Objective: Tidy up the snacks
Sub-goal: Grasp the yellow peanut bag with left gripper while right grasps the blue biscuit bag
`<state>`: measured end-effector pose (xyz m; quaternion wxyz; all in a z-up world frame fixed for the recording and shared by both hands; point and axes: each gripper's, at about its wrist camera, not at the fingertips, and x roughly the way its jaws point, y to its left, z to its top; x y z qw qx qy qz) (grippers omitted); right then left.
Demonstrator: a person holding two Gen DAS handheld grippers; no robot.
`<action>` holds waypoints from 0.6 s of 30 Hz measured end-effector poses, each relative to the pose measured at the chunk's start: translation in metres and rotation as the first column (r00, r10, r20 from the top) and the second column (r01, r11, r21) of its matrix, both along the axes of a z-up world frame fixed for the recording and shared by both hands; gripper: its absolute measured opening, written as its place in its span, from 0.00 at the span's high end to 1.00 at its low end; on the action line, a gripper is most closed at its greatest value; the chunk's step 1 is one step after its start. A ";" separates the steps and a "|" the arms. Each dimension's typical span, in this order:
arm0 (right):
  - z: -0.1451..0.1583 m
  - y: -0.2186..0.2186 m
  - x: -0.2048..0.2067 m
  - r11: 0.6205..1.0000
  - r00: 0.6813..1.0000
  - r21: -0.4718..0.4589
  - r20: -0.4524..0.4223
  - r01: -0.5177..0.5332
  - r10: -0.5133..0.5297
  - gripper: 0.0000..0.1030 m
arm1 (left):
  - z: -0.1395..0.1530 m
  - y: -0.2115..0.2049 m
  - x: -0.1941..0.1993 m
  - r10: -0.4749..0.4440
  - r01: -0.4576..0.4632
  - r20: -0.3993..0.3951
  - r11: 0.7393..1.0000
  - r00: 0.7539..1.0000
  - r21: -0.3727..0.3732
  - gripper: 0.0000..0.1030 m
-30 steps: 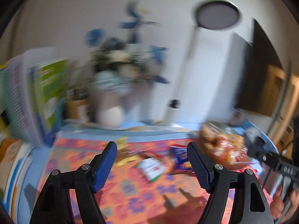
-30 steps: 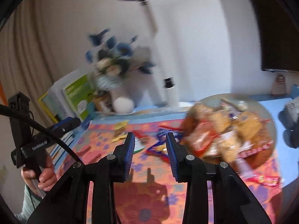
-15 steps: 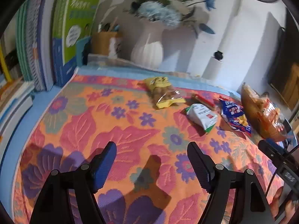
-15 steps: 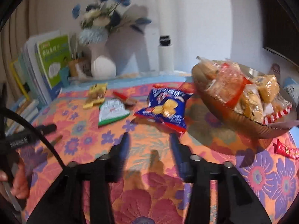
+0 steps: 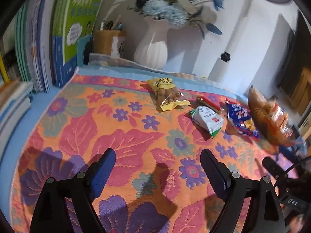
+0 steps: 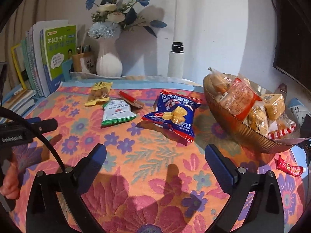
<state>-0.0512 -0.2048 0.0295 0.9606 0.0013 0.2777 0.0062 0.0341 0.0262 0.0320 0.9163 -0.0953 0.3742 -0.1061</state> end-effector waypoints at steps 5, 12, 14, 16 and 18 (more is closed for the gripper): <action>0.000 0.000 0.000 1.000 1.000 0.003 -0.008 -0.003 0.003 0.00 | -0.007 0.011 0.007 0.042 -0.045 -0.054 0.998 0.998 -0.051 0.16; -0.002 -0.006 0.002 0.999 1.000 0.041 -0.024 -0.003 0.004 0.00 | -0.008 0.009 0.007 0.051 -0.053 -0.053 0.998 0.997 -0.035 0.16; -0.002 -0.009 0.002 0.998 1.000 0.056 -0.027 0.001 0.001 0.00 | -0.008 0.008 0.007 0.049 -0.051 -0.054 0.998 0.997 -0.032 0.16; -0.003 -0.010 0.002 0.998 1.000 0.067 -0.030 0.003 -0.001 0.00 | -0.008 0.008 0.008 0.040 -0.042 -0.057 0.999 0.998 -0.028 0.16; -0.003 -0.011 0.002 0.997 0.999 0.074 -0.033 0.005 -0.003 0.00 | -0.008 0.006 0.008 0.035 -0.036 -0.058 0.999 0.998 -0.019 0.16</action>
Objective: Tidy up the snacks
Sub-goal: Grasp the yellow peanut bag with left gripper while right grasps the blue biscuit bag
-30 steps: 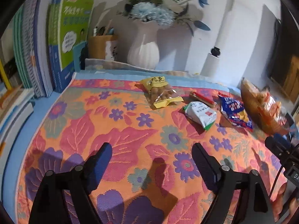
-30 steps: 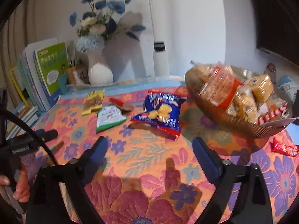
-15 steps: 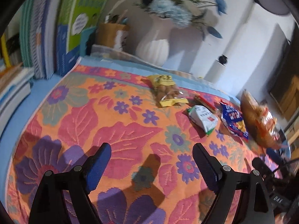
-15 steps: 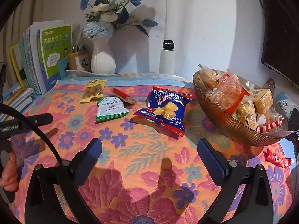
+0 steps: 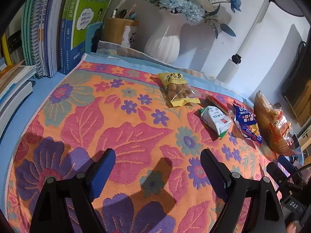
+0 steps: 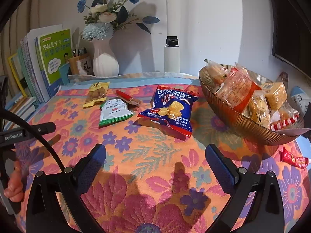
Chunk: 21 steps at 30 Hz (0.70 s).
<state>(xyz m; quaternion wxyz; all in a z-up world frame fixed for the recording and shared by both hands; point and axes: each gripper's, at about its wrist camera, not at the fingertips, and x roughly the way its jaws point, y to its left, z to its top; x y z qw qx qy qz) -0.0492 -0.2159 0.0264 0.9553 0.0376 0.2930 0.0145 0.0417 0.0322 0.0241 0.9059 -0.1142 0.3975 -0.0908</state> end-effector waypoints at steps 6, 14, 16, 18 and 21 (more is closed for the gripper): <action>-0.001 0.002 0.000 1.000 1.000 -0.007 -0.004 0.002 -0.002 0.00 | 0.001 -0.002 -0.001 -0.001 0.001 0.008 1.000 1.000 0.022 0.15; -0.001 -0.005 0.001 1.000 1.000 0.029 -0.005 0.001 -0.001 0.00 | 0.004 -0.014 -0.002 -0.048 0.046 0.022 0.995 0.999 0.086 0.15; 0.000 -0.016 0.000 0.996 1.000 0.093 -0.002 -0.002 0.002 0.00 | 0.008 -0.019 0.007 -0.094 0.094 -0.006 0.991 0.996 0.094 0.15; -0.001 -0.029 0.000 0.987 1.000 0.163 -0.005 0.010 -0.010 0.00 | 0.023 -0.024 0.022 -0.115 0.119 -0.046 0.988 0.992 0.100 0.15; -0.007 -0.054 0.006 0.951 0.999 0.307 -0.043 0.042 -0.031 0.00 | 0.052 -0.027 0.051 -0.134 0.135 -0.055 0.991 0.989 0.004 0.13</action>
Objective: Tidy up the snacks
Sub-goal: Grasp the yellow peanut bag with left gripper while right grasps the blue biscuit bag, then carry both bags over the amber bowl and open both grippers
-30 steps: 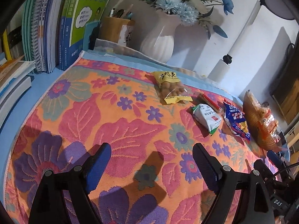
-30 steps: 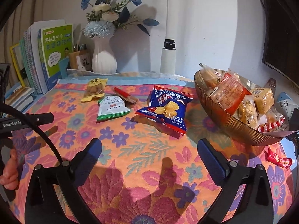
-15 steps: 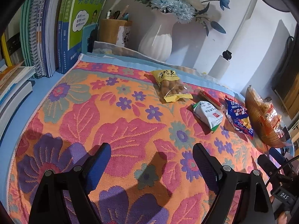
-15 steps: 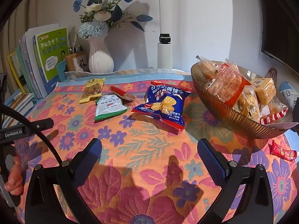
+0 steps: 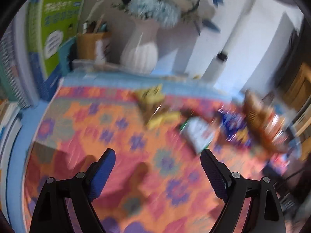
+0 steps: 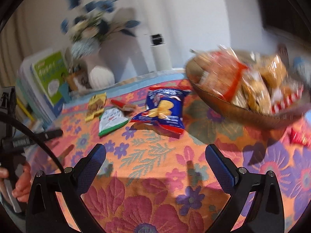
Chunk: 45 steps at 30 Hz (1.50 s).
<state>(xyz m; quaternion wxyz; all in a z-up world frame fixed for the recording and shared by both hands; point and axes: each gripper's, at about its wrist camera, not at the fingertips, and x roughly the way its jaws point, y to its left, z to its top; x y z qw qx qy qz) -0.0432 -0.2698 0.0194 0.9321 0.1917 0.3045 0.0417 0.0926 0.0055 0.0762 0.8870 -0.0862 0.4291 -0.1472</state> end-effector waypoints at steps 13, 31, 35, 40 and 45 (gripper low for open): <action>0.000 -0.007 0.080 0.977 0.975 0.144 -0.176 0.160 -0.134 0.00 | -0.048 -0.031 0.111 0.060 -0.064 -0.049 0.994 0.997 -0.090 0.13; -0.014 0.018 0.050 1.000 0.985 -0.001 -0.174 0.008 -0.008 0.49 | -0.050 -0.034 0.059 0.021 -0.018 -0.047 0.998 0.999 0.063 0.55; -0.013 0.014 0.008 0.997 0.985 -0.069 -0.169 -0.043 0.030 0.49 | -0.044 -0.027 0.007 -0.021 0.022 -0.031 0.999 0.999 0.049 0.55; -0.015 0.014 -0.018 0.994 0.987 -0.084 -0.150 -0.065 0.052 0.49 | -0.048 -0.030 -0.048 -0.033 0.033 -0.012 0.999 0.999 0.019 0.55; -0.018 0.013 -0.021 0.994 0.987 -0.064 -0.138 -0.087 0.077 0.48 | -0.051 -0.030 -0.072 -0.002 -0.001 0.063 0.999 0.998 0.052 0.55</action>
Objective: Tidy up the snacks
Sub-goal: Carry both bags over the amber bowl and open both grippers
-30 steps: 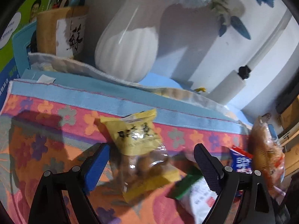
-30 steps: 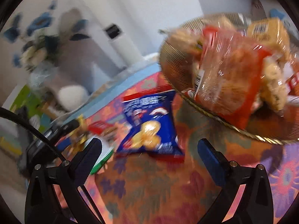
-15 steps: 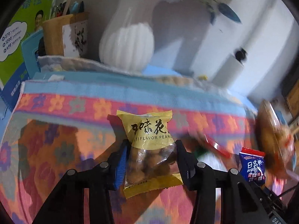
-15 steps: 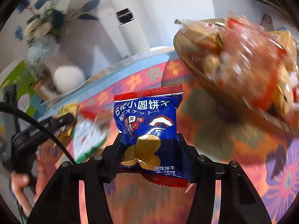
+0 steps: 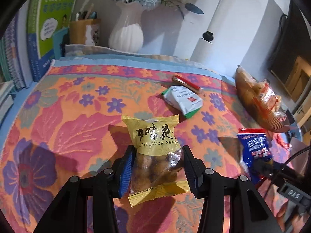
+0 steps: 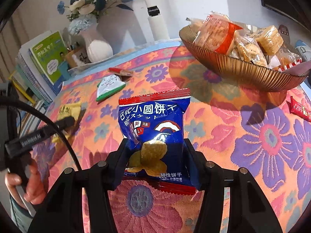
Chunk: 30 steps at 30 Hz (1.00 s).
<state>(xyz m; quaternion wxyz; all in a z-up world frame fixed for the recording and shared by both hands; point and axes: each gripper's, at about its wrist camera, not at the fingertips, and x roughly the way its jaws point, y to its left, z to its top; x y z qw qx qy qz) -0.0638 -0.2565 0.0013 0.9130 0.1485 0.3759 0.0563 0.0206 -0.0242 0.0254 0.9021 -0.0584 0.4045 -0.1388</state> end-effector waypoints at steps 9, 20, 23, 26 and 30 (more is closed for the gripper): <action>-0.002 -0.001 -0.001 1.000 1.000 0.008 -0.003 0.010 -0.010 0.45 | -0.006 0.019 0.007 0.027 -0.035 -0.061 0.991 0.998 -0.131 0.55; -0.003 0.009 0.003 0.999 1.000 -0.045 -0.019 -0.006 0.005 0.34 | -0.005 0.012 0.003 0.021 -0.024 -0.040 0.997 0.999 -0.074 0.55; -0.003 0.007 0.003 0.999 1.000 -0.042 -0.018 -0.006 0.005 0.34 | -0.005 0.010 0.003 0.018 -0.020 -0.035 0.998 0.999 -0.055 0.54; -0.003 0.007 0.003 0.999 1.000 -0.042 -0.017 -0.004 0.003 0.34 | -0.005 0.011 0.003 0.019 -0.020 -0.033 0.998 0.999 -0.055 0.54; -0.002 0.009 0.001 0.997 1.000 -0.071 -0.001 0.008 -0.008 0.43 | -0.004 0.011 0.002 0.018 -0.019 -0.020 0.999 1.000 -0.050 0.54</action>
